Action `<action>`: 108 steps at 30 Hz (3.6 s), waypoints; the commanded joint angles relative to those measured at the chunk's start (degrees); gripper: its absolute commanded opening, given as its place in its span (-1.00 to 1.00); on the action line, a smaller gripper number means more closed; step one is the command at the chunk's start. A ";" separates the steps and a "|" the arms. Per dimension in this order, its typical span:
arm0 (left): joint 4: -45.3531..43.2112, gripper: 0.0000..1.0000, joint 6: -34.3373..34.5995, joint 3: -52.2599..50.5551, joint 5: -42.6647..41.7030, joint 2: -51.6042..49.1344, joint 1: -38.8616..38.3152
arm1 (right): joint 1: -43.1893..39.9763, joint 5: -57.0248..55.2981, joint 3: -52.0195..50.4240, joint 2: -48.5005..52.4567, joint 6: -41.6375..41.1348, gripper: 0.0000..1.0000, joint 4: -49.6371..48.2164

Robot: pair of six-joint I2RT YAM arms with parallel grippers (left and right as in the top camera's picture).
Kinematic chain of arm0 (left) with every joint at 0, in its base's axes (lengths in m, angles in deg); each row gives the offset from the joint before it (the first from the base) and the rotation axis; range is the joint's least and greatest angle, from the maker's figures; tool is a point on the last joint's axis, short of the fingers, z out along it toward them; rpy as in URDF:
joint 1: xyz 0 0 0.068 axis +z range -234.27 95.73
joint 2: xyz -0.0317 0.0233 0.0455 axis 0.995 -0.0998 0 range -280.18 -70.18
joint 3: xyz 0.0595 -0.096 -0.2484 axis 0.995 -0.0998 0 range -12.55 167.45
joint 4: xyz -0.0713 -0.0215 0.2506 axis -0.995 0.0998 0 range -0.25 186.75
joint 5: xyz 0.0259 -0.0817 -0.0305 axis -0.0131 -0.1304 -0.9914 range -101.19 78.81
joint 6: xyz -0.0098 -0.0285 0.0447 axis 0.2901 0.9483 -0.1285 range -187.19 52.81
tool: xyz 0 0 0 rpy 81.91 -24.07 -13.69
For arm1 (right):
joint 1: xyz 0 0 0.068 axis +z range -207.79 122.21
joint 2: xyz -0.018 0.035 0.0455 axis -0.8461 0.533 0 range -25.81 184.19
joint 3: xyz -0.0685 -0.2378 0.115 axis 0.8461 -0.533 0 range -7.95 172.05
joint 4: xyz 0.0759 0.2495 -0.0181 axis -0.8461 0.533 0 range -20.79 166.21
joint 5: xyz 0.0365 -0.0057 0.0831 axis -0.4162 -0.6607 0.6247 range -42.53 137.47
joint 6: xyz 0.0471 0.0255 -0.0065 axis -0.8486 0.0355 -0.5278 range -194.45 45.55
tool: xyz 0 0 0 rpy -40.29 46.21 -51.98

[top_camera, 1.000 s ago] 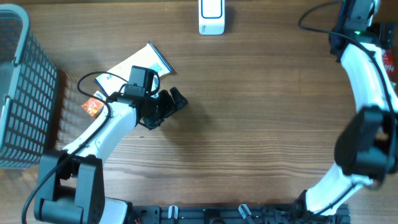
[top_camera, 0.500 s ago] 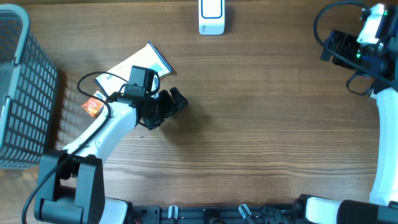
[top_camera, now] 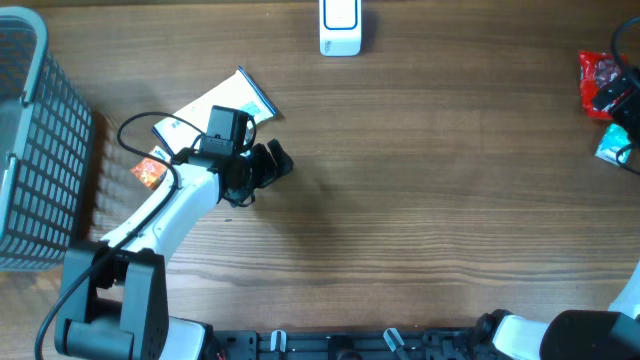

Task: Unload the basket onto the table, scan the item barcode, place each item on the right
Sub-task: 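Carry the green tissue pack right and drop it near the red bag, then reach the left gripper to the small orange tissue pack, then grasp the orange tissue pack with the left gripper and lift it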

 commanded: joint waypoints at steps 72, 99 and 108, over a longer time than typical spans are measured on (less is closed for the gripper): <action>1.07 0.93 -13.14 16.59 31.32 -14.80 21.70 | -0.04 1.09 -0.35 0.42 -0.76 1.00 -0.02; 21.27 0.71 -15.85 17.18 -33.42 -17.55 8.90 | -0.04 1.09 -0.35 0.44 -0.76 0.99 -0.02; 37.51 0.78 -11.89 27.96 -7.48 -8.59 8.37 | -0.04 1.09 -0.35 0.44 -0.76 0.99 0.00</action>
